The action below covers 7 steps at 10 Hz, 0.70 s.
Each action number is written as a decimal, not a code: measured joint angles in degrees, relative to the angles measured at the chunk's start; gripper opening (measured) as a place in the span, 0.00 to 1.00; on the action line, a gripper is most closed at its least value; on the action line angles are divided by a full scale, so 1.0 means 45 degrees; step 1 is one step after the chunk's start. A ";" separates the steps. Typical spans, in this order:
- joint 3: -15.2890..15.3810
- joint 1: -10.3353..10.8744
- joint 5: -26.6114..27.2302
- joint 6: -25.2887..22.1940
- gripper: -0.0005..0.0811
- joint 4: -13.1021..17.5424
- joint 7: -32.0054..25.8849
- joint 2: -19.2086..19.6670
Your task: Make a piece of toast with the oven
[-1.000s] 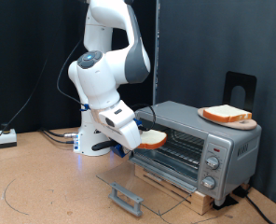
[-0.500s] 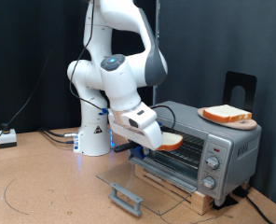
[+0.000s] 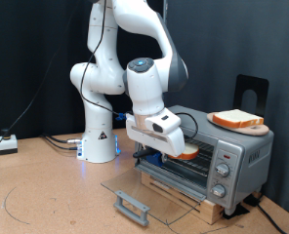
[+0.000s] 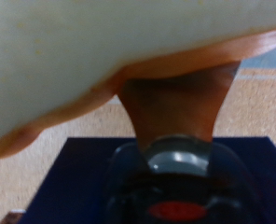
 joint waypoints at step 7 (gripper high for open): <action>-0.0096 -0.0021 -0.0987 0.0200 0.49 -0.0243 -0.0804 -0.0227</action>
